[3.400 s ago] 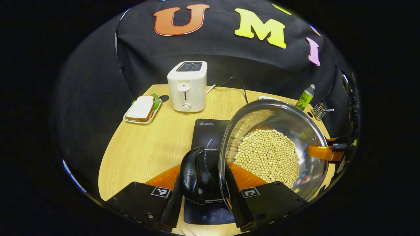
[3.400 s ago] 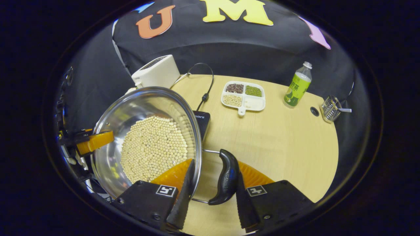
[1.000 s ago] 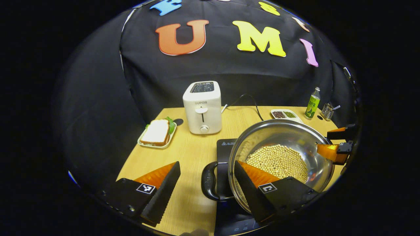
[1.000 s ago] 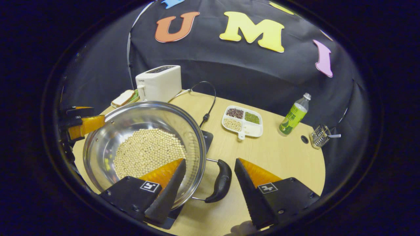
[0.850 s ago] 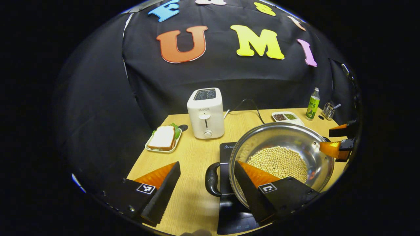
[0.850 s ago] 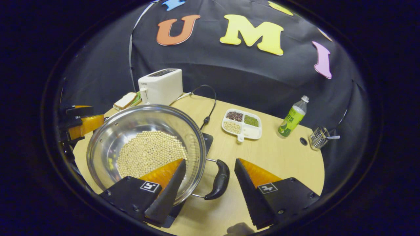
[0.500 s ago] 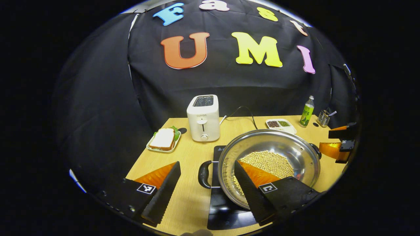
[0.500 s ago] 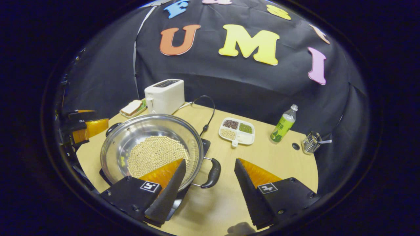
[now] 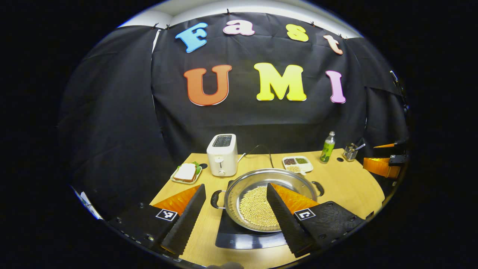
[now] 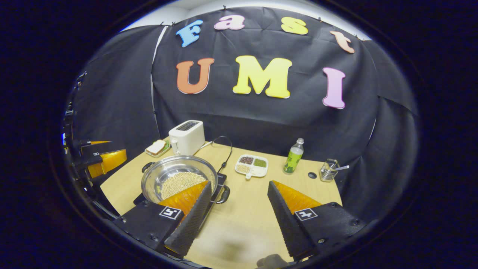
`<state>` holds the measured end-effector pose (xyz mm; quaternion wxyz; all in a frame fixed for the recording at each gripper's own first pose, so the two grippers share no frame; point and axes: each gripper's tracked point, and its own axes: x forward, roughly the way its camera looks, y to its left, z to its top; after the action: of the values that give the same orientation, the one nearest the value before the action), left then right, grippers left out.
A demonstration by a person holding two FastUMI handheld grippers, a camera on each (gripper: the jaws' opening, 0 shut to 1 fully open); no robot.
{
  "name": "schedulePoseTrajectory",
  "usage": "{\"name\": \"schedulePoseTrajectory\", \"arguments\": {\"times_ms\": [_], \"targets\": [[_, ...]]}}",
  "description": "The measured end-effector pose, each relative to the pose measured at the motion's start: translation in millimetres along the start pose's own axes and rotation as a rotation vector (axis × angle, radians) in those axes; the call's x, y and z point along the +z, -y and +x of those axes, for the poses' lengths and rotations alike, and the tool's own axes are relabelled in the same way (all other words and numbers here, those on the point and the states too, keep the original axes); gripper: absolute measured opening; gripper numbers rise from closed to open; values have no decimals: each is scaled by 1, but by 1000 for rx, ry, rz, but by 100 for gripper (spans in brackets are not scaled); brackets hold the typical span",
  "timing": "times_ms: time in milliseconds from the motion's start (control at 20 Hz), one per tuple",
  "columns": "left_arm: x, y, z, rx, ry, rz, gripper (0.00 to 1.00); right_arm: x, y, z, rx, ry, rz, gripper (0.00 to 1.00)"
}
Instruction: First push the handle of the pot to place it horizontally, then grasp the pot with both hands and set it on the induction cooktop.
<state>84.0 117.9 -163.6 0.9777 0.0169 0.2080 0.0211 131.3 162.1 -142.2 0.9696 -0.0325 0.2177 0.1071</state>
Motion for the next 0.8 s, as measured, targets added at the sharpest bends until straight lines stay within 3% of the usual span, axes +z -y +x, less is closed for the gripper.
{"name": "schedulePoseTrajectory", "arguments": {"times_ms": [200,400,500,800], "targets": [[57,63,-47,-14,137,-66,97,35,48,-70,-28,125,-8,96],[95,125,-100,-3,261,-36,97,49,112,-133,-65,230,-30,100],[103,169,-124,-53,288,-49,97,58,142,-166,-89,291,-8,100],[127,246,-177,-100,357,-70,96,30,221,-234,-176,364,84,100]]}}
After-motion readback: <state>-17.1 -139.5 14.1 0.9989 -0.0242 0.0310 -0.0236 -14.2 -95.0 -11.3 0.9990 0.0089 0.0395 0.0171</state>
